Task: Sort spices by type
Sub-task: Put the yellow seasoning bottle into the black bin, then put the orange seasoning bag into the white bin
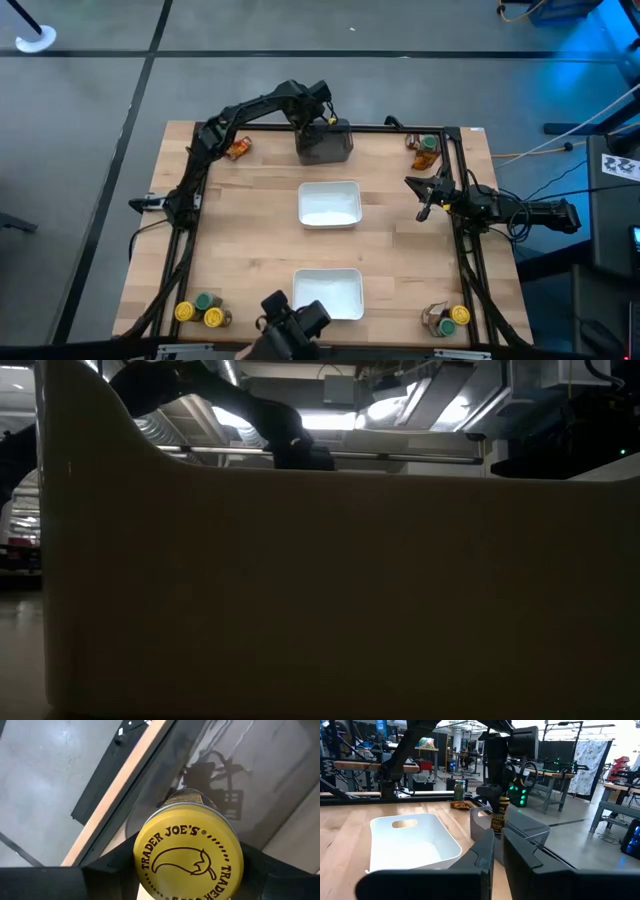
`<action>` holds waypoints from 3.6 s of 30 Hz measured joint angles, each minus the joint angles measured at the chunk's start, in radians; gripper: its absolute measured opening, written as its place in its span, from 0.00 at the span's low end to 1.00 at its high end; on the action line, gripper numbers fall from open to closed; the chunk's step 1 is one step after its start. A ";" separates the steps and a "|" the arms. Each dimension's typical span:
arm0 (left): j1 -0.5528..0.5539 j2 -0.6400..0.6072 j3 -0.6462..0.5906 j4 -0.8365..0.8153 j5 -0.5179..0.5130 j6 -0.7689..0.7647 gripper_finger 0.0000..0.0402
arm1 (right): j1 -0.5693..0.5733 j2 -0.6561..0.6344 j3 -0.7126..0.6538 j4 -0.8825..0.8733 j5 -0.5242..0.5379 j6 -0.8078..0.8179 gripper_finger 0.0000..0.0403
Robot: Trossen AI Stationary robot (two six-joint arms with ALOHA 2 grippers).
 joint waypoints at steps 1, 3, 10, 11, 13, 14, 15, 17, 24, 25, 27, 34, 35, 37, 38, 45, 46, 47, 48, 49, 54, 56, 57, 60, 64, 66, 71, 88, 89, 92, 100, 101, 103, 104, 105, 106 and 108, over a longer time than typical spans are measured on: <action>0.001 0.000 -0.001 0.008 0.001 0.000 0.53 | 0.000 0.000 0.000 0.000 0.000 0.000 0.09; 0.005 0.000 -0.002 0.006 0.001 0.000 0.55 | 0.000 0.000 0.000 0.000 0.000 0.000 0.09; 0.005 0.000 -0.002 0.004 0.001 0.002 0.58 | 0.000 0.000 0.000 -0.001 0.000 0.000 0.09; 0.005 0.000 -0.002 0.003 0.001 0.002 0.57 | 0.000 0.000 0.000 -0.001 0.000 0.000 0.09; 0.005 0.000 -0.002 0.004 0.001 0.003 0.57 | 0.000 0.000 0.000 -0.001 0.000 0.000 0.09; 0.005 0.000 -0.002 0.004 0.001 0.006 0.58 | 0.000 0.000 0.000 -0.001 0.000 0.000 0.09; 0.005 -0.003 -0.002 0.003 0.001 0.006 0.58 | 0.000 0.000 0.000 -0.001 0.000 0.000 0.09; 0.005 -0.013 -0.002 -0.002 0.001 0.005 0.58 | 0.000 0.000 0.000 0.000 0.000 0.000 0.09; 0.001 -0.104 0.003 -0.013 -0.006 -0.002 0.58 | 0.000 0.000 0.000 -0.001 0.000 -0.003 0.09; 0.001 -0.122 0.005 -0.016 -0.007 -0.006 0.58 | 0.000 0.000 0.000 -0.001 0.000 -0.004 0.09; -0.001 -0.155 0.007 -0.016 -0.007 -0.011 0.58 | 0.000 0.000 0.000 -0.001 0.000 -0.004 0.09; 0.004 -0.177 -0.007 0.004 0.005 -0.002 0.58 | 0.000 0.000 0.000 0.000 0.000 -0.004 0.09; 0.004 -0.177 -0.016 0.019 0.008 -0.001 0.58 | 0.000 0.000 0.000 0.000 0.000 -0.004 0.09; 0.003 -0.177 -0.030 0.032 0.011 -0.001 0.58 | 0.000 0.000 0.000 0.000 0.000 -0.001 0.09; 0.003 -0.177 -0.037 0.031 0.017 -0.001 0.58 | 0.000 0.000 0.000 0.000 0.000 0.001 0.09; 0.000 -0.172 -0.127 0.105 0.028 -0.001 0.58 | 0.000 0.000 0.000 0.000 0.000 0.003 0.09; 0.000 -0.172 -0.145 0.128 0.028 -0.001 0.58 | 0.000 0.000 0.000 0.001 0.000 0.004 0.09; 0.000 -0.172 -0.162 0.147 0.028 -0.001 0.58 | 0.000 0.000 0.000 0.001 0.000 0.004 0.09; 0.000 -0.171 -0.173 0.159 0.027 -0.001 0.58 | 0.000 0.000 0.000 0.001 0.000 0.004 0.09; 0.000 -0.171 -0.183 0.170 0.027 -0.001 0.58 | 0.000 0.000 0.000 0.001 0.000 0.004 0.09; 0.001 -0.171 -0.232 0.219 0.027 0.001 0.58 | 0.000 0.000 0.000 0.001 0.000 0.004 0.09; 0.004 -0.170 -0.248 0.225 0.027 0.007 0.58 | 0.000 0.000 0.000 0.001 0.000 0.004 0.09; 0.004 -0.170 -0.255 0.232 0.027 0.008 0.58 | 0.000 0.000 0.000 0.001 0.000 0.004 0.09; 0.004 -0.170 -0.261 0.232 0.027 0.003 0.60 | 0.000 0.000 0.000 0.001 0.000 0.004 0.09; 0.004 -0.171 -0.260 0.250 0.027 0.003 0.65 | 0.000 0.000 0.000 0.001 0.000 0.004 0.09; 0.004 -0.171 -0.260 0.248 0.027 0.006 0.68 | 0.000 0.000 0.000 0.001 0.000 0.004 0.09; 0.004 -0.171 -0.232 0.207 0.027 0.006 0.71 | 0.000 0.000 0.000 0.001 0.000 0.004 0.09; 0.012 -0.246 -0.010 -0.155 -0.102 -0.029 0.72 | 0.000 0.000 0.000 0.000 0.000 0.001 0.09; 0.017 -0.264 -0.022 -0.169 -0.111 -0.041 0.72 | 0.000 0.000 0.000 0.000 0.000 0.000 0.09; 0.027 -0.328 -0.071 -0.184 -0.130 -0.072 0.72 | 0.000 0.000 0.000 0.000 0.000 -0.003 0.09; 0.030 -0.518 -0.309 -0.167 -0.170 -0.153 0.72 | 0.000 0.000 0.000 -0.001 0.000 -0.003 0.09; 0.030 -0.542 -0.348 -0.161 -0.171 -0.162 0.72 | 0.000 0.000 0.000 -0.001 0.000 -0.003 0.09; 0.031 -0.584 -0.428 -0.145 -0.173 -0.190 0.72 | 0.000 0.000 0.000 -0.001 0.003 -0.003 0.09; 0.033 -0.598 -0.468 -0.142 -0.173 -0.205 0.72 | 0.000 0.000 0.000 -0.001 0.005 -0.004 0.09; 0.037 -0.610 -0.506 -0.137 -0.173 -0.213 0.72 | 0.000 0.000 0.000 -0.001 0.006 -0.003 0.09; 0.040 -0.618 -0.544 -0.121 -0.173 -0.222 0.72 | 0.000 0.000 0.000 0.000 0.007 -0.004 0.09; 0.044 -0.625 -0.605 -0.083 -0.172 -0.230 0.72 | 0.000 0.000 0.000 0.000 0.008 -0.004 0.09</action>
